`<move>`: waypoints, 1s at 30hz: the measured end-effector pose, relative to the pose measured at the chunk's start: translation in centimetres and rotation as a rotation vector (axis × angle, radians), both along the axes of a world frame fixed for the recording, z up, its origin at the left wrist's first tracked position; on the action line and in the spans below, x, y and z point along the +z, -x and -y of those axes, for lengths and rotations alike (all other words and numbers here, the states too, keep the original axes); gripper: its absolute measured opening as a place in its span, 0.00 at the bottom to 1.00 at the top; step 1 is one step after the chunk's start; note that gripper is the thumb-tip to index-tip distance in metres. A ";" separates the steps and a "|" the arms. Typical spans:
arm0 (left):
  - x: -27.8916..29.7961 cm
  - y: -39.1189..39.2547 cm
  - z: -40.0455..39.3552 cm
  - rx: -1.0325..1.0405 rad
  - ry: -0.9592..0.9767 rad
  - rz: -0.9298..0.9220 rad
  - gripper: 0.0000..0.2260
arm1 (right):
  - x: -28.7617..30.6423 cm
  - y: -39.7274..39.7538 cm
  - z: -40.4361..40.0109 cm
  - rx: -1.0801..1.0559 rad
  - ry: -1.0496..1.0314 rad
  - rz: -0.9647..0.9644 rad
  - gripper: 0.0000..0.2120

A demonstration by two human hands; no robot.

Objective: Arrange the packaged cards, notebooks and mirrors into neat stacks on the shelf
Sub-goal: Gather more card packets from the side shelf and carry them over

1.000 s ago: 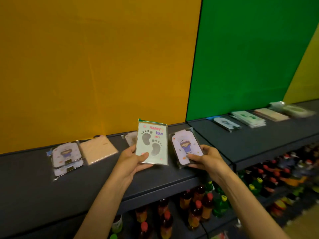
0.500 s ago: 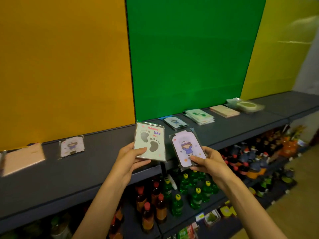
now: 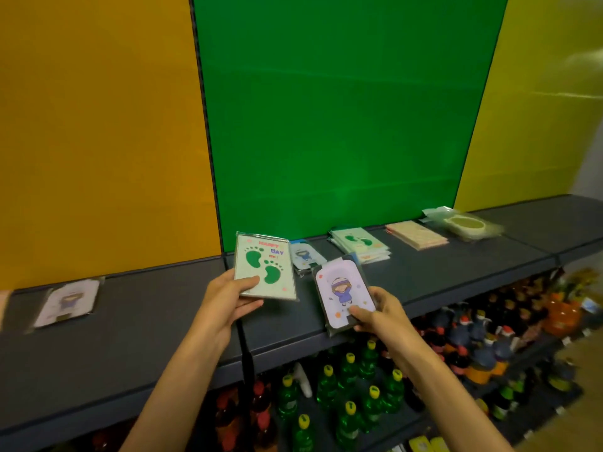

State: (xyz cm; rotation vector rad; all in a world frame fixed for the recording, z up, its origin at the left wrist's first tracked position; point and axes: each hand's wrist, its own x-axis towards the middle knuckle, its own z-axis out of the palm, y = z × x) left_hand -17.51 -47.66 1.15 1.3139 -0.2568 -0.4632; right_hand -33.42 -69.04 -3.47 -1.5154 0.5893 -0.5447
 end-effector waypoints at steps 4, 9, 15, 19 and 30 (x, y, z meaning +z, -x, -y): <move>0.1 -1.9 2.5 0.058 0.038 -0.009 0.14 | 0.8 -4.5 3.6 0.051 0.044 -0.056 0.14; 0.1 -4.4 4.7 0.106 0.060 -0.058 0.13 | 1.6 -10.9 6.6 0.106 0.104 -0.123 0.12; 0.4 -6.0 5.8 0.173 0.057 -0.076 0.12 | 1.5 -17.3 8.4 0.123 0.186 -0.159 0.13; 1.1 -6.8 5.9 0.223 0.035 -0.067 0.11 | 1.3 -19.2 8.9 0.138 0.245 -0.178 0.13; 0.9 -7.1 8.4 0.326 -0.006 -0.074 0.11 | -0.1 -20.4 11.2 0.202 0.822 -0.451 0.22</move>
